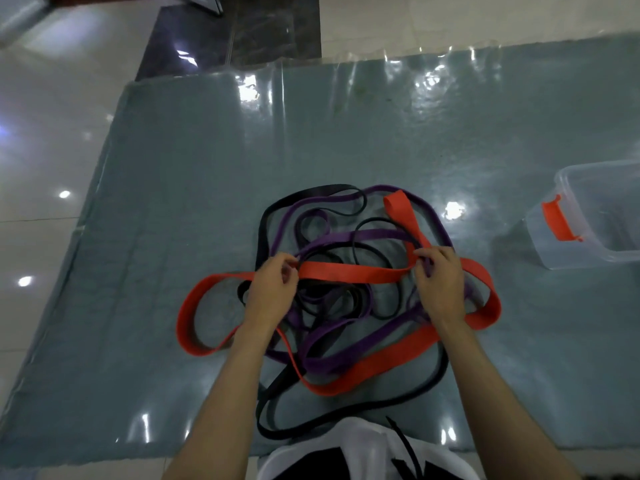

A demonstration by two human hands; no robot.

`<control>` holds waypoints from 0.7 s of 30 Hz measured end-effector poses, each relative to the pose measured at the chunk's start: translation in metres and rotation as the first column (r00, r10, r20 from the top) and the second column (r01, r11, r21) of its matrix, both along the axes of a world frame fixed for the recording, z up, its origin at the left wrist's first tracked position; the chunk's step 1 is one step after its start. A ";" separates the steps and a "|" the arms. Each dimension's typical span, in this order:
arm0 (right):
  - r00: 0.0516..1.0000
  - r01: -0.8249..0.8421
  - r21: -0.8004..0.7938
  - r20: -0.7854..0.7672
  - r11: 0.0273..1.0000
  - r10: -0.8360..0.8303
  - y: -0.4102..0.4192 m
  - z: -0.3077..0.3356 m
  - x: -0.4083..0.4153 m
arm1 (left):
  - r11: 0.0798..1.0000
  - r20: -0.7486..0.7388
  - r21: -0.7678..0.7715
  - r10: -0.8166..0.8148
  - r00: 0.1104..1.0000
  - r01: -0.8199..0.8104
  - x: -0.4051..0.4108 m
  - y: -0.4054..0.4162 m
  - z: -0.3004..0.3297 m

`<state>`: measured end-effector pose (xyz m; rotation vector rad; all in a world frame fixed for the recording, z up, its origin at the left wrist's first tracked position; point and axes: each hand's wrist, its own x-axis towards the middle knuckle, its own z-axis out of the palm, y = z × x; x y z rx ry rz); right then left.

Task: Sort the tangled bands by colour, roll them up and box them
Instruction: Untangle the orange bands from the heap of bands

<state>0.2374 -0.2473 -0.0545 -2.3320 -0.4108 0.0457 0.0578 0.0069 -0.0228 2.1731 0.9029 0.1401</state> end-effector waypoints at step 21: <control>0.926 -0.312 -0.443 -0.338 0.840 0.166 0.113 -0.027 0.030 | 0.995 0.014 -0.101 -0.022 1.000 0.024 0.009 0.007 -0.027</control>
